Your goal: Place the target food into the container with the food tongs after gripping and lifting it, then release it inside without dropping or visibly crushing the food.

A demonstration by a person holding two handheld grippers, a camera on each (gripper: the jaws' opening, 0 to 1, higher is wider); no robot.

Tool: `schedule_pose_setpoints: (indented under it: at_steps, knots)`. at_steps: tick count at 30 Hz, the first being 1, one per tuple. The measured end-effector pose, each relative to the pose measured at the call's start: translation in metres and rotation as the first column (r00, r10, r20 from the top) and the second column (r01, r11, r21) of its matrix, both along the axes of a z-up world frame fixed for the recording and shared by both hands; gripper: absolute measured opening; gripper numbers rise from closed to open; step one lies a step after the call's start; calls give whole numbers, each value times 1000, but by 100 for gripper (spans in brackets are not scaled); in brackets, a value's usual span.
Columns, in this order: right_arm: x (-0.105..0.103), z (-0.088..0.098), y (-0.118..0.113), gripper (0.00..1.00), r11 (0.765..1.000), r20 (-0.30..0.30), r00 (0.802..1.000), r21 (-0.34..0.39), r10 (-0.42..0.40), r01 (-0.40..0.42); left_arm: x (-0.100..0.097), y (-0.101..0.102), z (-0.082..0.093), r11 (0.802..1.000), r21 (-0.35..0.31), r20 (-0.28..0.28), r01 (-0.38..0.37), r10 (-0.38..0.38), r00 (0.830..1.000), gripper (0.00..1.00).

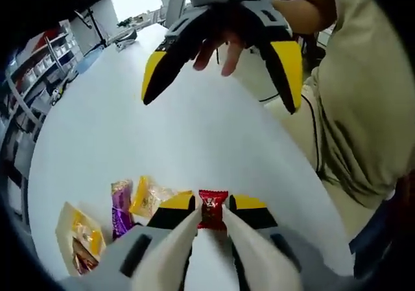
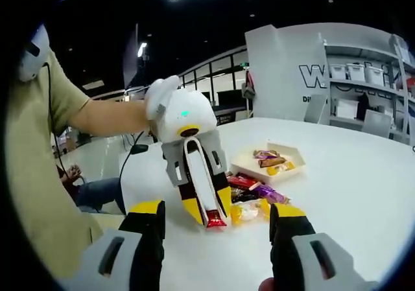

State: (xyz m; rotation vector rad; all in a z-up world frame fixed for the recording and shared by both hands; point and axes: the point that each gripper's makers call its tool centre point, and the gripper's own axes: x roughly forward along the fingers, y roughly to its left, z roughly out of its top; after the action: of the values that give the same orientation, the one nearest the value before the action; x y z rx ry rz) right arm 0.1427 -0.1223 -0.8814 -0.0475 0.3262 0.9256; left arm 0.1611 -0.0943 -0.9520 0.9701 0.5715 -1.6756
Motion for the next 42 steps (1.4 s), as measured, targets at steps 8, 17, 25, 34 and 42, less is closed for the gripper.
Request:
schedule_pose_setpoints:
  at_steps: [8, 17, 25, 34, 42]
  knots:
    - [1, 1, -1, 63, 1000, 3, 1000, -1, 0, 0, 3, 8, 13, 999, -23, -25, -33, 33, 999, 19]
    - [0, 1, 2, 63, 1000, 3, 1000, 0, 4, -4, 21, 23, 35, 994, -56, -24, -95, 94, 995, 19]
    - [-1, 2, 4, 63, 1000, 5, 1000, 4, 8, -8, 45, 38, 57, 985, -84, -4, -149, 150, 989, 19]
    - [-1, 2, 3, 63, 1000, 5, 1000, 3, 4, -4, 70, 54, 74, 973, -100, 17, -209, 212, 977, 19]
    - [-2, 2, 2, 63, 1000, 4, 1000, 1, 5, -5, 98, 67, 89, 958, -108, 44, -266, 272, 961, 20]
